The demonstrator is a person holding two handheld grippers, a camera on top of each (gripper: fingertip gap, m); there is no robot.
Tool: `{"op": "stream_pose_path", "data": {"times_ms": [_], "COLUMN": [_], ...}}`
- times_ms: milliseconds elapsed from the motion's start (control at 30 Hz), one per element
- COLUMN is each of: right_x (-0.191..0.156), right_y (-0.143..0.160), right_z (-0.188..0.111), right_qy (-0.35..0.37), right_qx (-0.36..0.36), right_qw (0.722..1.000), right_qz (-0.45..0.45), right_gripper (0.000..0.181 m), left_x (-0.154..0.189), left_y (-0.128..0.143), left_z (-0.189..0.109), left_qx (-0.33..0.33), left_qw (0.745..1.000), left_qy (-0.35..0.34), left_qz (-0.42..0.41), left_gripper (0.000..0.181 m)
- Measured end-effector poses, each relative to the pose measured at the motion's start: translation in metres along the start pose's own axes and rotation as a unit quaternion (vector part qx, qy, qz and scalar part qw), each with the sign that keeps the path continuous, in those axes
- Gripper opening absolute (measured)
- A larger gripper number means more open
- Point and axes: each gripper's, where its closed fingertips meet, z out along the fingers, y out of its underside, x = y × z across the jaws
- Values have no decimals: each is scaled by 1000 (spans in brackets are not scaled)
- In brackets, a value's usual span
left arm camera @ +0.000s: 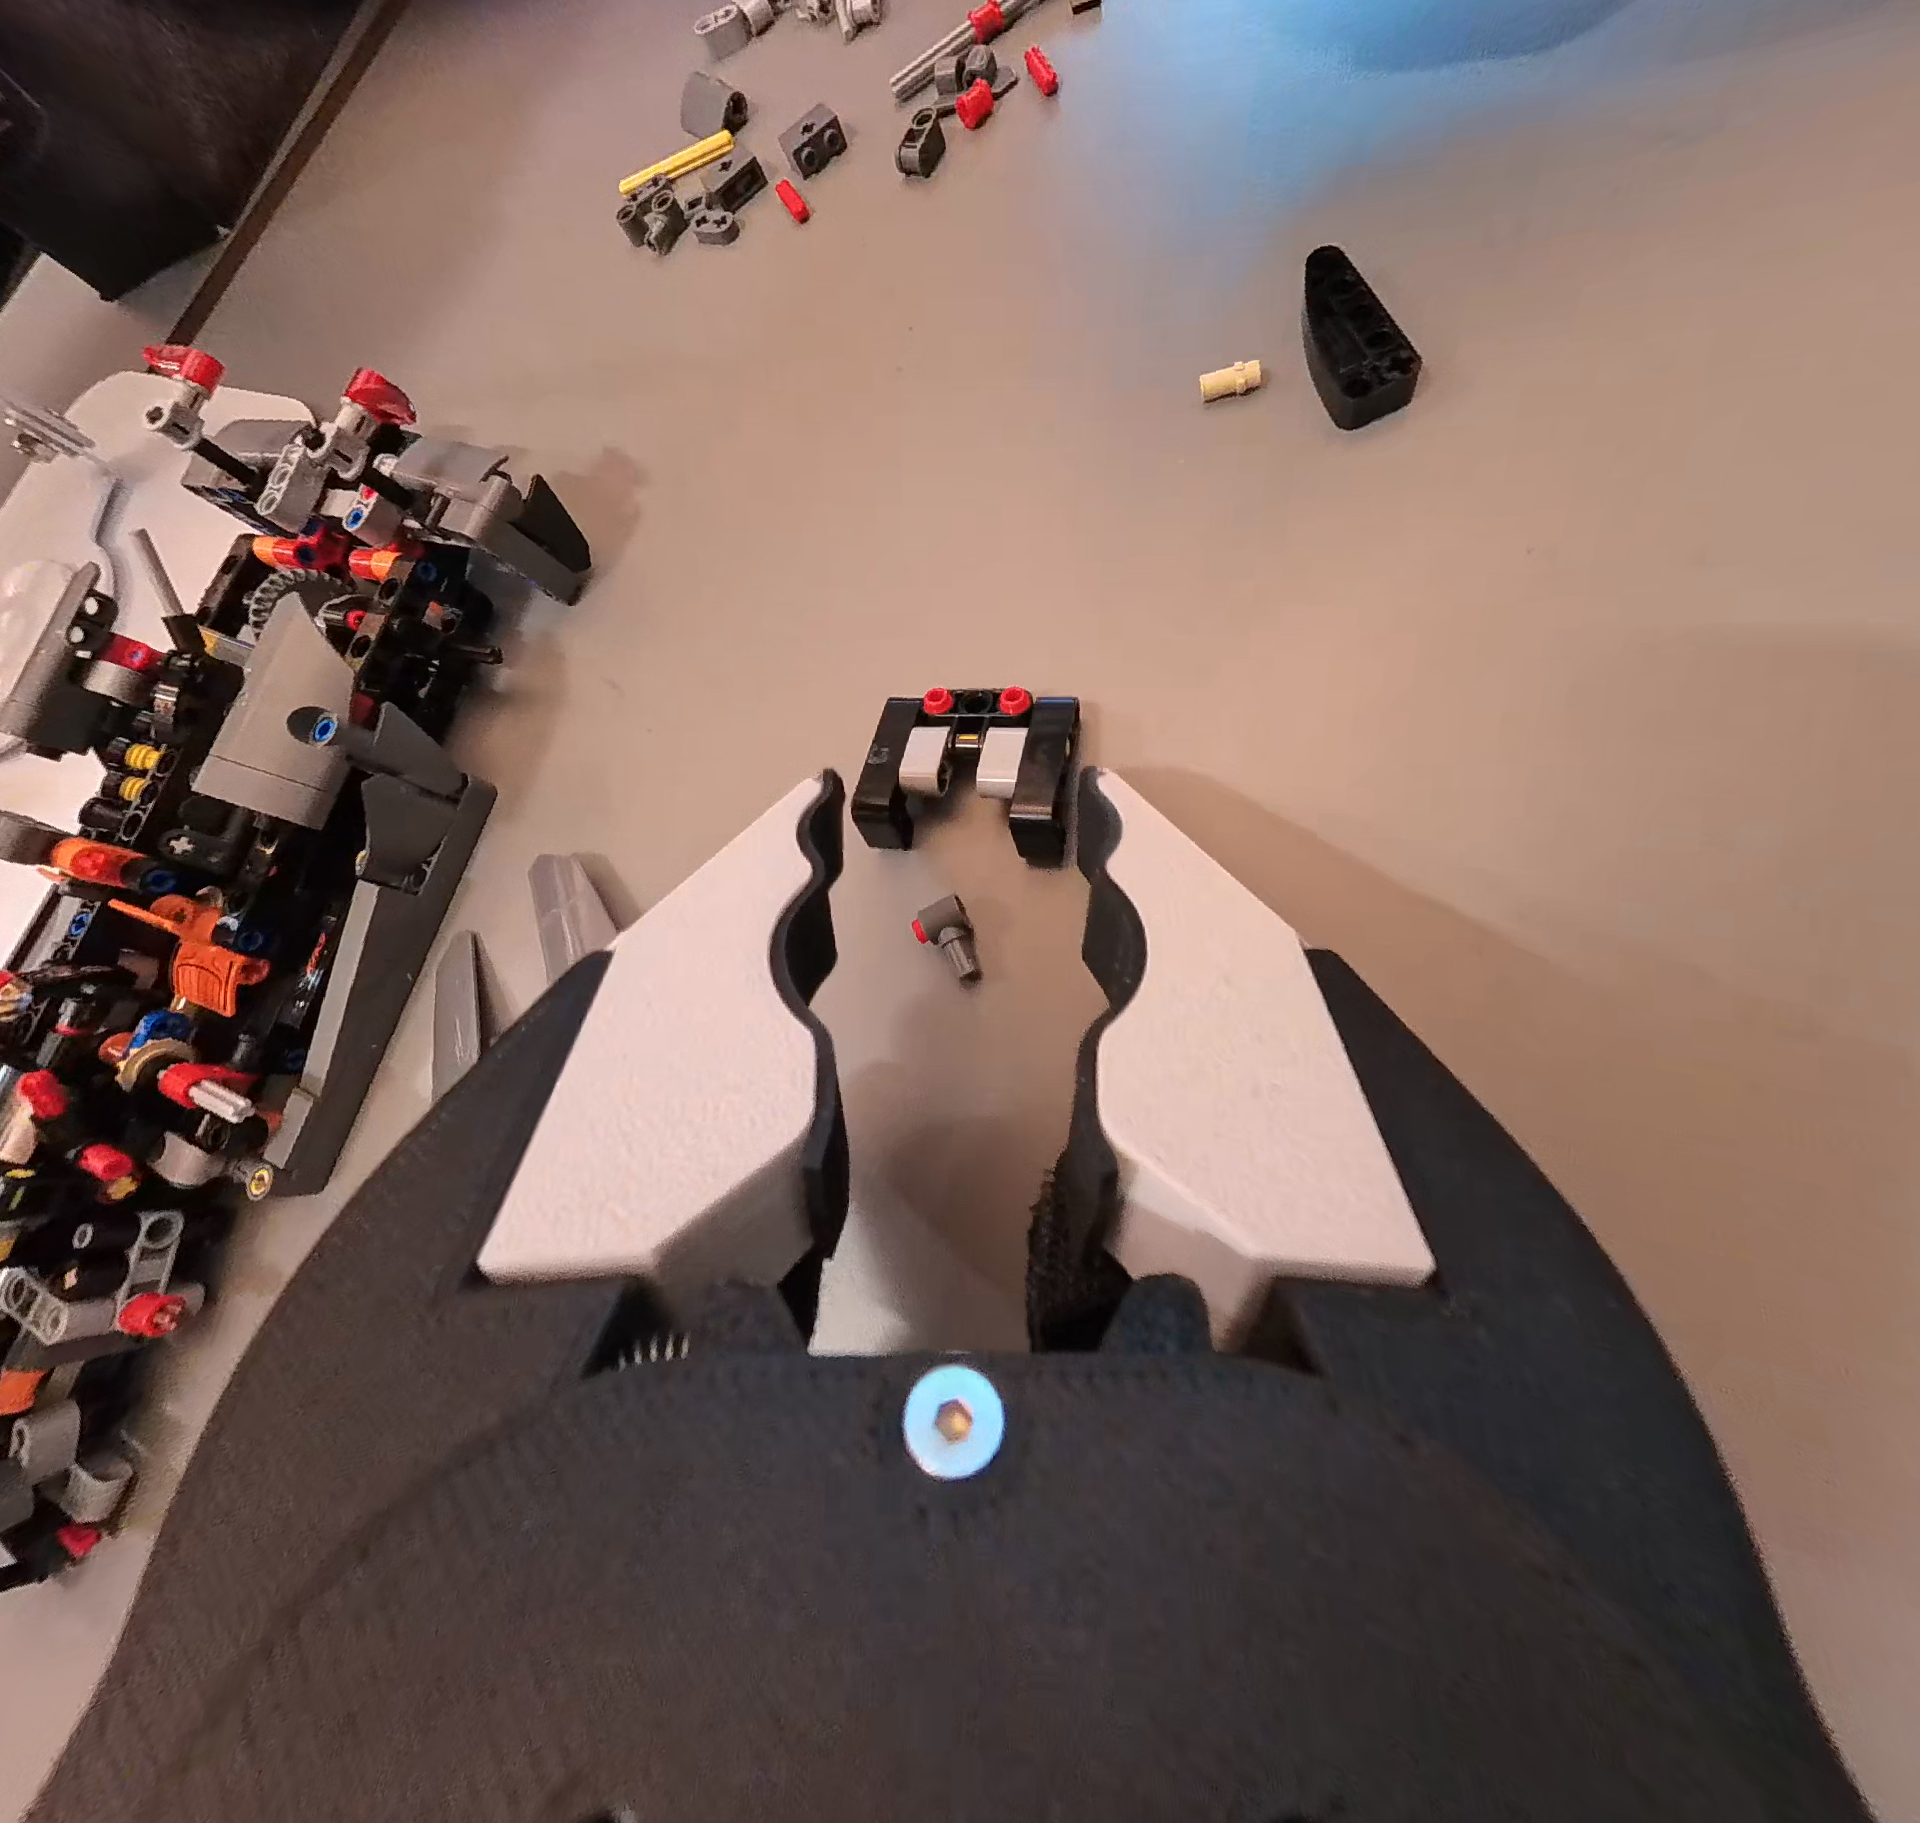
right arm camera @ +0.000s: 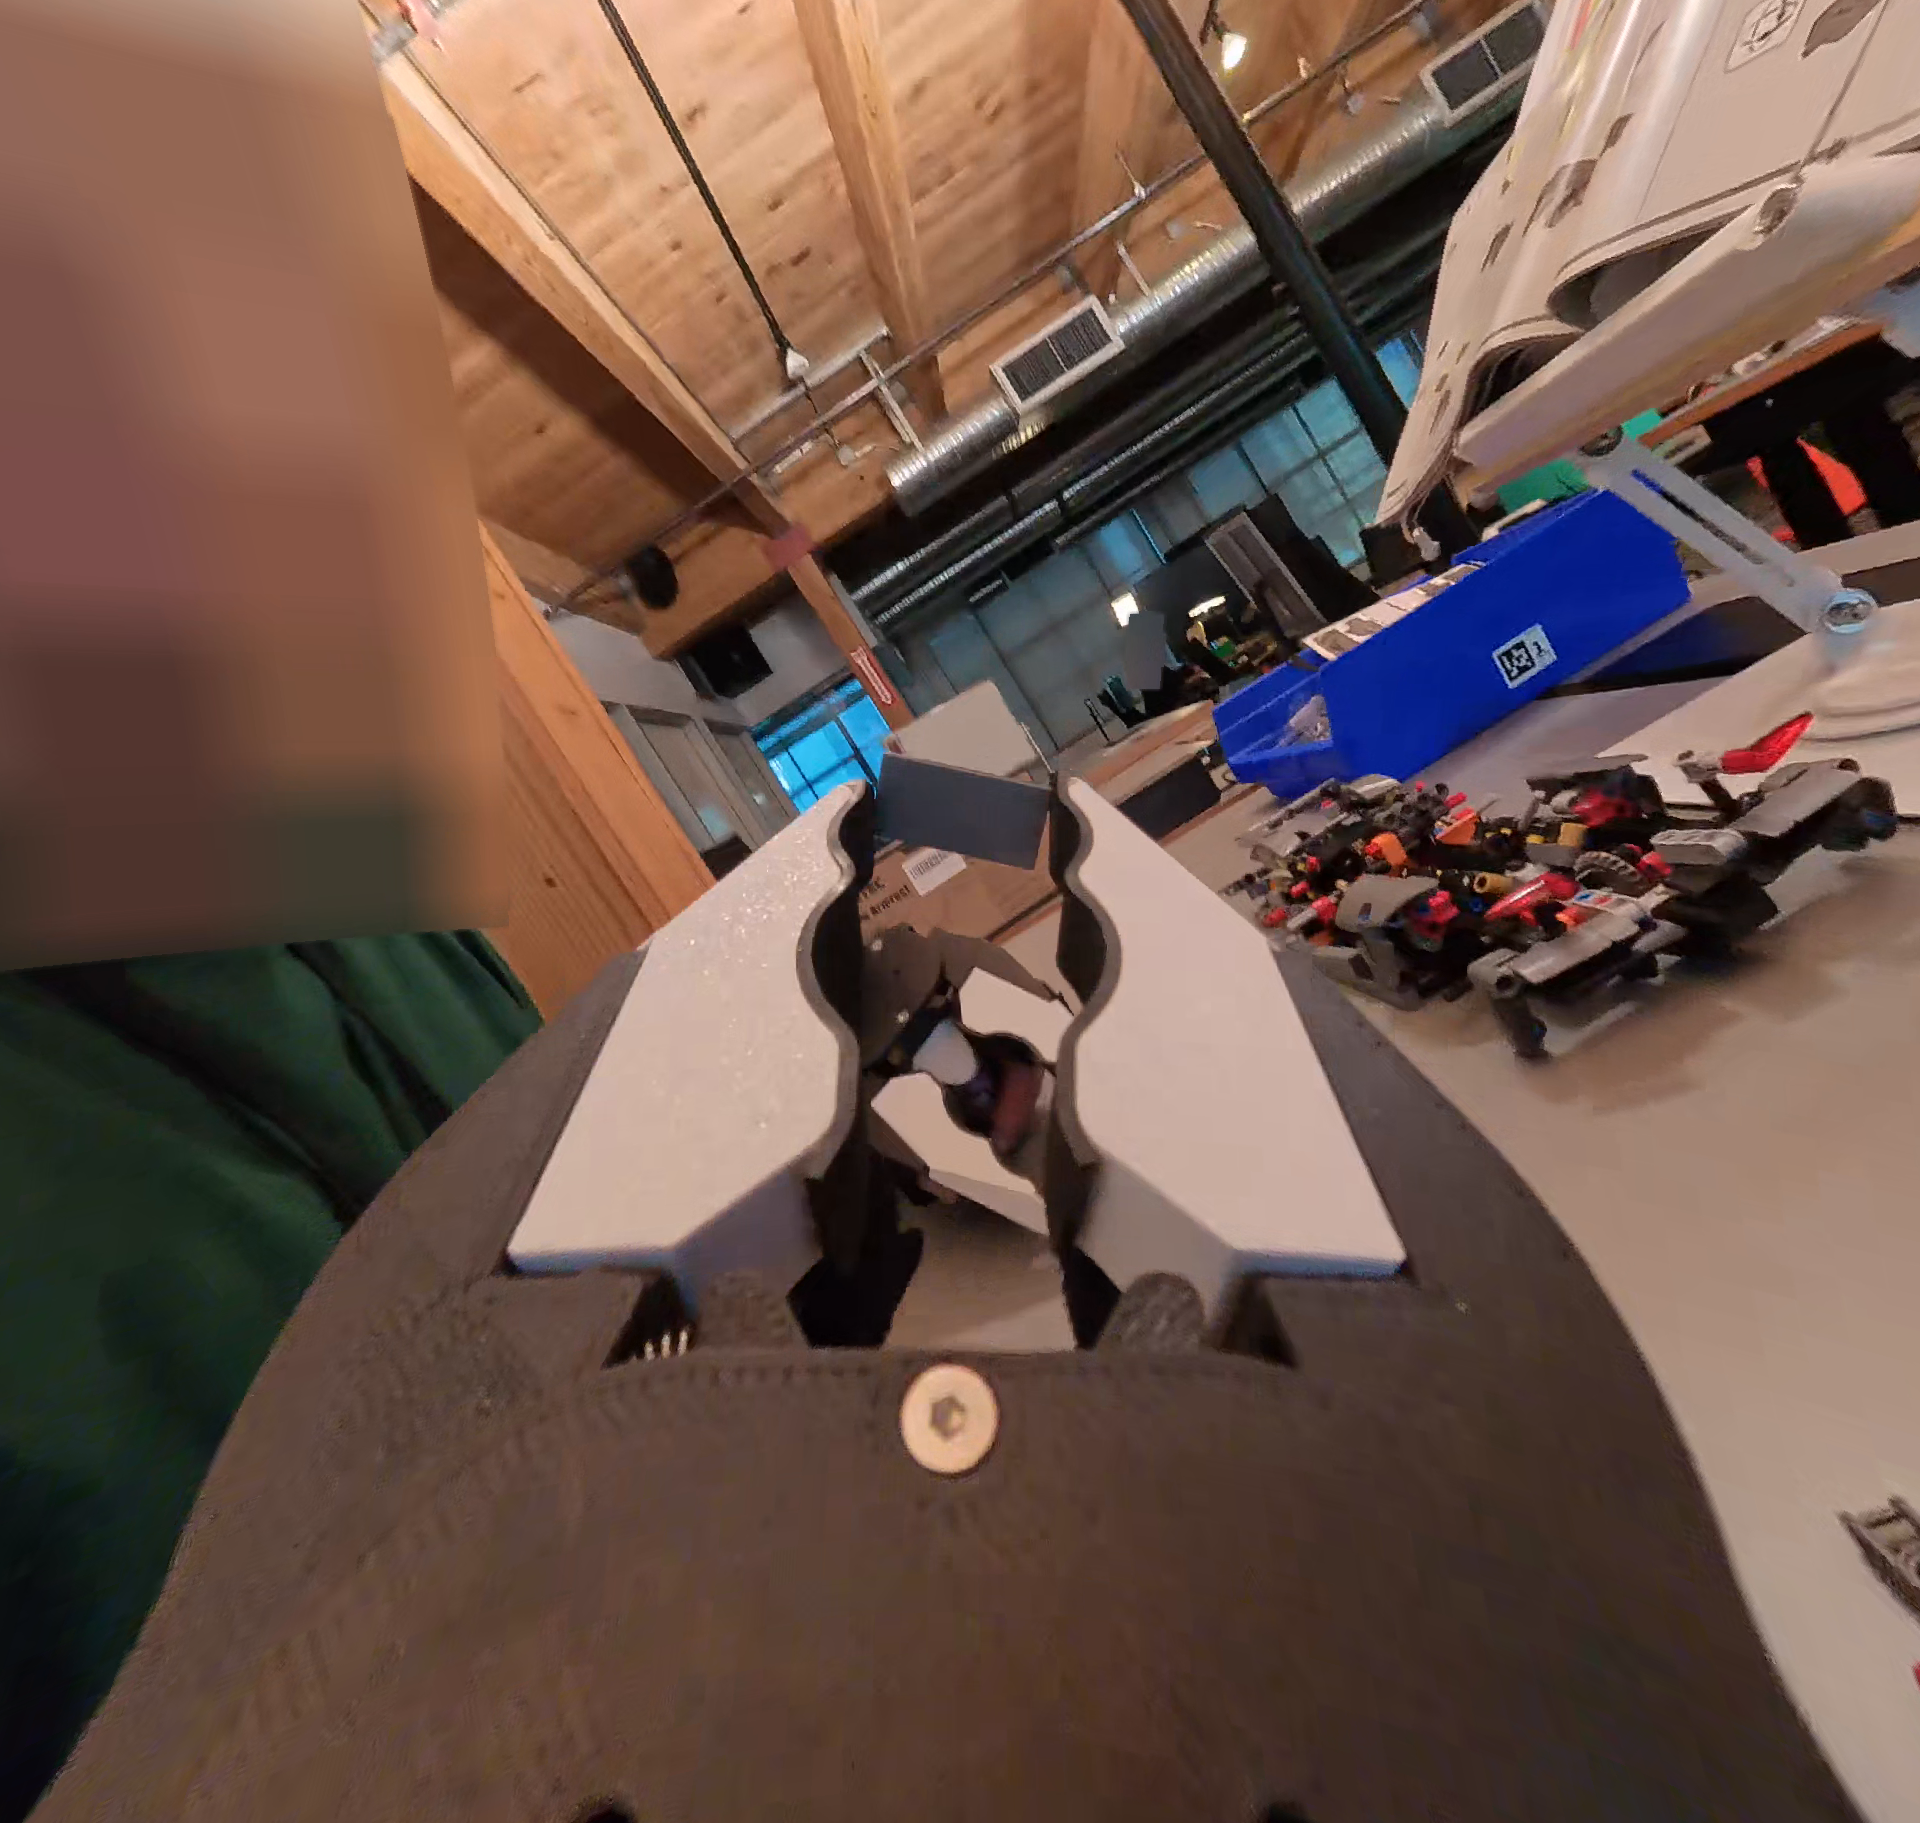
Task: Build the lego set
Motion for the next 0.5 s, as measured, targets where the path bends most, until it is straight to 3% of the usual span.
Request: {"op": "stream_pose_path", "data": {"times_ms": [100,200,367,500], "right_x": [-14,-12,2,11], "right_y": [10,30,73,97], "right_z": [-6,-24,-67,-94], "right_qy": [27,107,218,270], "right_qx": [-62,-169,-343,-436], "right_qw": [997,973,895,830], "right_qz": [-49,-115,-184,-219], "right_gripper": [31,32,32,32], "left_x": [2,3,3,4], "left_y": [1,1,0,-1], "left_z": [-1,-1,1,0], "left_qx": [0,-2,-3,-2], "left_qw": [1000,1000,1000,1000], "left_qy": [6,7,8,-2], "left_qz": [1,3,2,17], "left_gripper": [42,43,43,35]}}
